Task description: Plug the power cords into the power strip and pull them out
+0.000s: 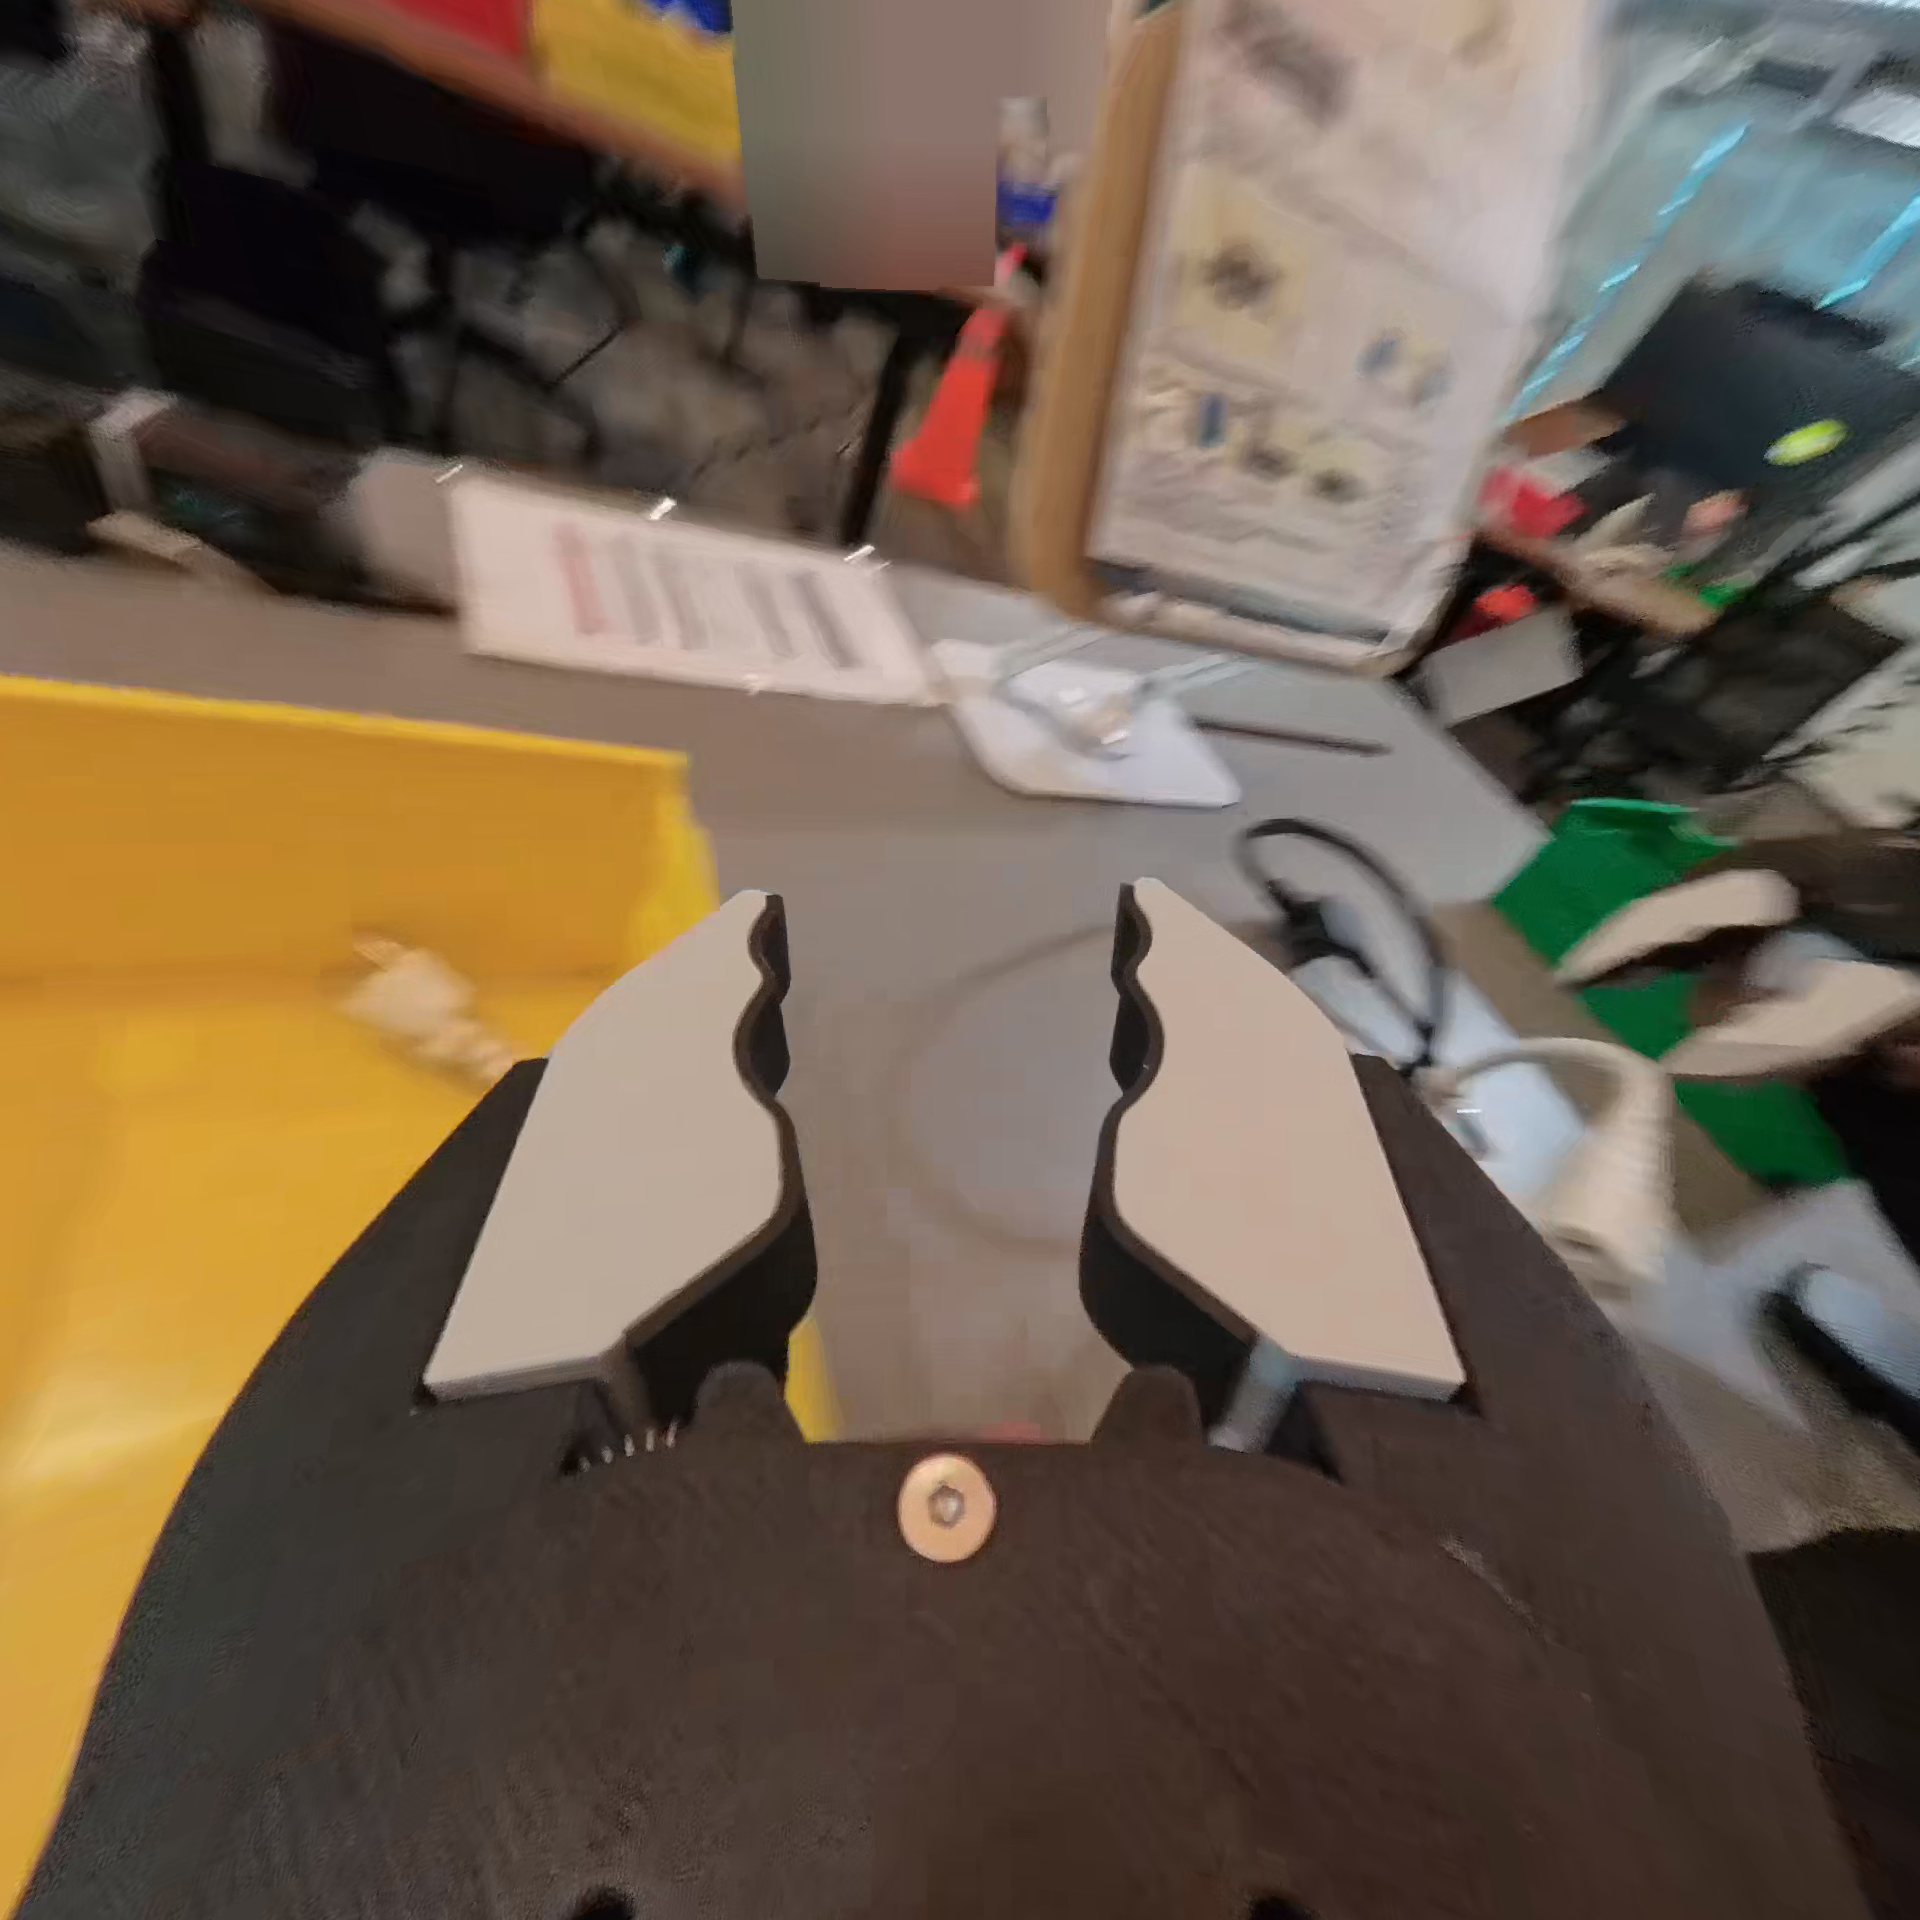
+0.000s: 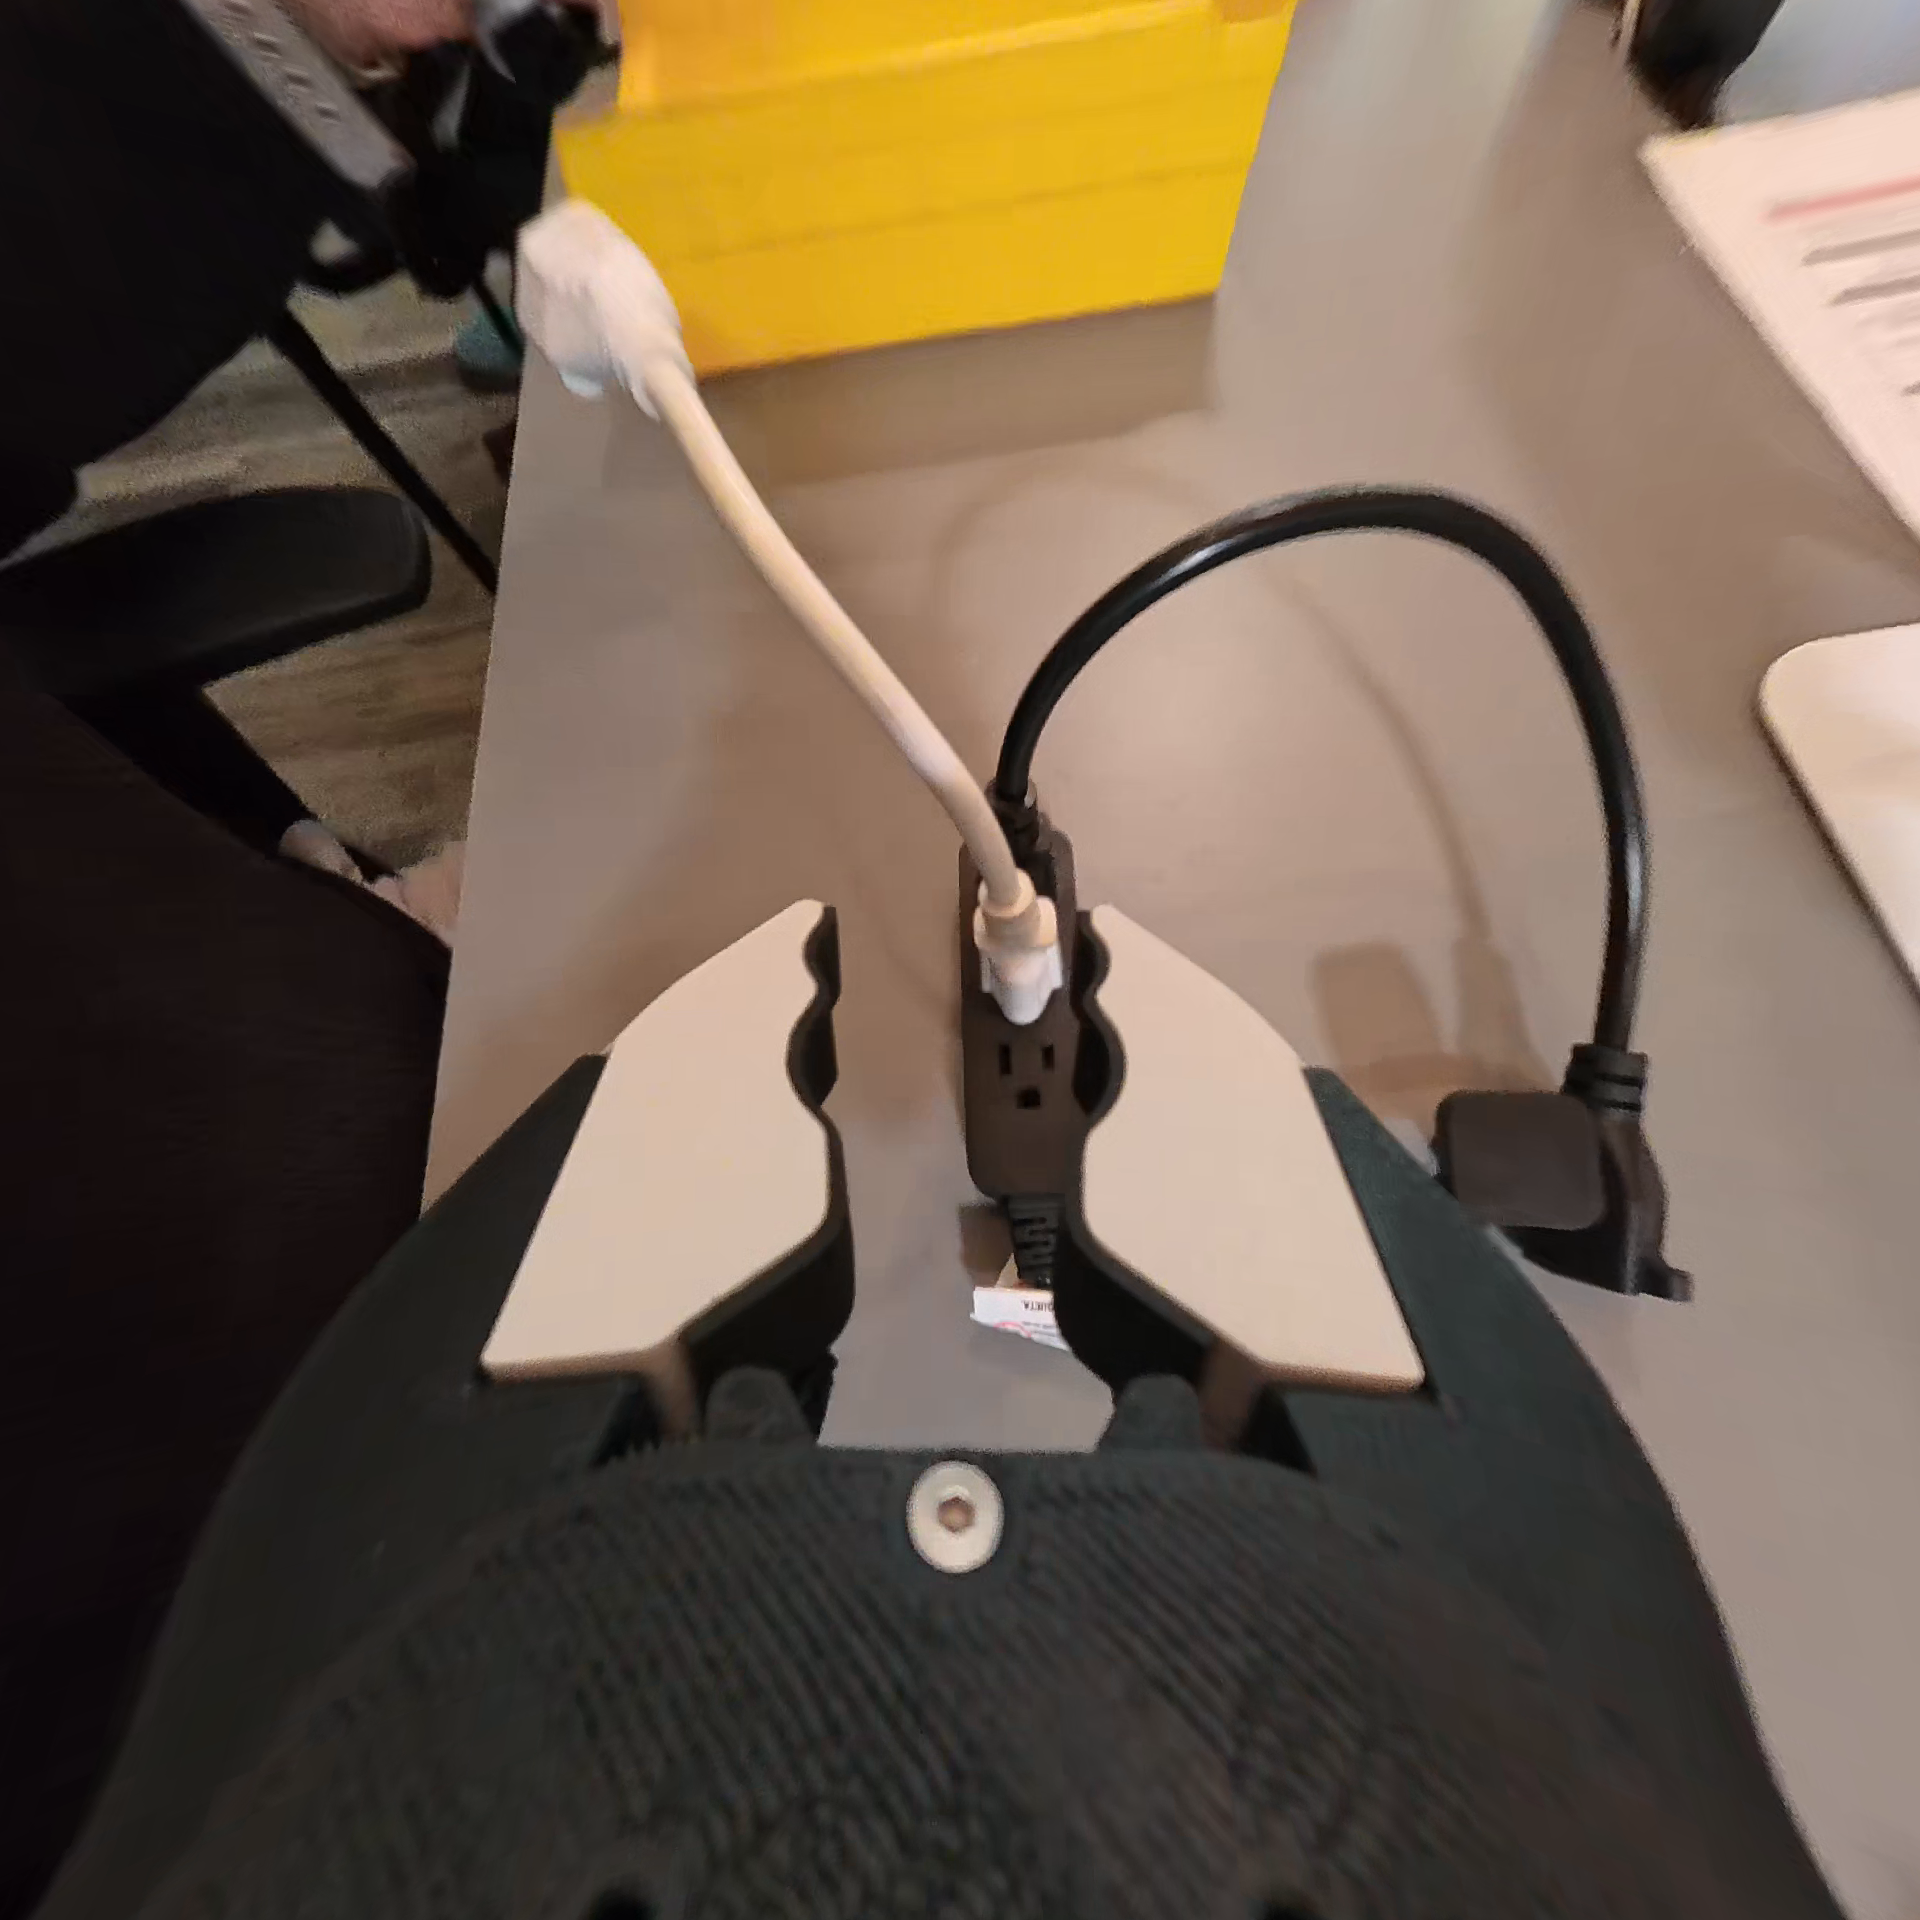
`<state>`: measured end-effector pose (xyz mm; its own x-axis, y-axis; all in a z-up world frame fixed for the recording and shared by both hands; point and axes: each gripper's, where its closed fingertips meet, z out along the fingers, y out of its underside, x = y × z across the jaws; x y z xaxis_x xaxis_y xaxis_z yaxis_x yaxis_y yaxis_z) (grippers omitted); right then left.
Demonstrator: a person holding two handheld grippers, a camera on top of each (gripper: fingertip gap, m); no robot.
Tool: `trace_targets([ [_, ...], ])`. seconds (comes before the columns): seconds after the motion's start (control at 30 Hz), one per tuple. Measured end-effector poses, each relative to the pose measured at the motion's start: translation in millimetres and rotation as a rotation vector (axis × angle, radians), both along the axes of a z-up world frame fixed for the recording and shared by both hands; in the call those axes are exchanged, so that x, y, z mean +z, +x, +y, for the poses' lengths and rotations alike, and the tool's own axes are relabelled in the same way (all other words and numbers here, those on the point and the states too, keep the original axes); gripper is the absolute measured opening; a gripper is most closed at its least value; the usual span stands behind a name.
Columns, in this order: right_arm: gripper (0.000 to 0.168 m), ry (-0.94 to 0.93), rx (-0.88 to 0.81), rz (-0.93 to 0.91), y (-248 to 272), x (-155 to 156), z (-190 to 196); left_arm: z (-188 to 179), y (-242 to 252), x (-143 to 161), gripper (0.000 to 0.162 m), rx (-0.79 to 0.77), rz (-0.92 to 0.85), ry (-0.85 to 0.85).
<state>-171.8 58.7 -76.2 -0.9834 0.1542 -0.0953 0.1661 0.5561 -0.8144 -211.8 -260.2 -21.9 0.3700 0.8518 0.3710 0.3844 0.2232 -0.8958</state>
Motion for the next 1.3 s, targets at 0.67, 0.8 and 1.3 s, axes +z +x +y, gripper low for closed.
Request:
trace_targets([
  [0.67,0.031,-0.133,-0.209,0.173,5,19,64,-91,-95,-178,0.037,0.102,-0.795,-0.464],
  [0.8,0.030,-0.116,-0.210,0.211,9,19,71,-96,-95,-124,0.035,0.137,-0.576,-0.437],
  [1.3,0.029,-0.428,0.110,0.282,75,108,-33,19,5,200,0.010,-0.020,0.386,-0.230],
])
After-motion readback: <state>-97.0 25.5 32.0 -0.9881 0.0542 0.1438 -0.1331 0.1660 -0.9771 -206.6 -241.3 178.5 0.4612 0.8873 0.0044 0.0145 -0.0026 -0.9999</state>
